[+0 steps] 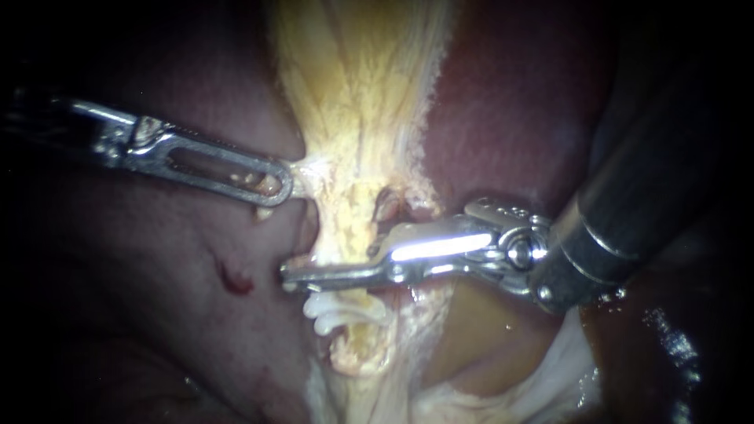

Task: Going back third clip left tube

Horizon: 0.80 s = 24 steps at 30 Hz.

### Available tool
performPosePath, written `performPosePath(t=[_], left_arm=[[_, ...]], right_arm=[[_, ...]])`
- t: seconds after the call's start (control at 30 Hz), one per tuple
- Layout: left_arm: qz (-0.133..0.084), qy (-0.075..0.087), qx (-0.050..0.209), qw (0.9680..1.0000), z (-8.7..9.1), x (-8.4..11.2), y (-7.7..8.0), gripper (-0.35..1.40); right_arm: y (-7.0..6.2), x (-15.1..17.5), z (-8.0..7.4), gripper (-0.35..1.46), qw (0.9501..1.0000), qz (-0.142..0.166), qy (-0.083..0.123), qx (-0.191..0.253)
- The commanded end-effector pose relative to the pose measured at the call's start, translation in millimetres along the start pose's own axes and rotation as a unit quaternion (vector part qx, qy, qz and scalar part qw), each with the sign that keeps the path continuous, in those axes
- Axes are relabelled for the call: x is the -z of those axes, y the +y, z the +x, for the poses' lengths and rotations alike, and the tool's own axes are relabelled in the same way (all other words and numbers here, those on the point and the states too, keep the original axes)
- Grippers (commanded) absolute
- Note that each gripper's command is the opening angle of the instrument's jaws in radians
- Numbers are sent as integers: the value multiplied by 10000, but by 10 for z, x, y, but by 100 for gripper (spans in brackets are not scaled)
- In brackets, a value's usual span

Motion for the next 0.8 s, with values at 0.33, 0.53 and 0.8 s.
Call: performPosePath(t=[0.33,0.53,0.8], left_arm=[[-2,2,-1,10000,0,0,0,-35],[-2,2,0,10000,0,1,-1,-35],[-2,2,0,10000,0,1,-1,-35]], right_arm=[[0,0,-1,-35,10000,-12,6,0],[0,1,-1,-30,10000,5,-5,60],[1,-2,-1,39,9997,-1,-8,238]])
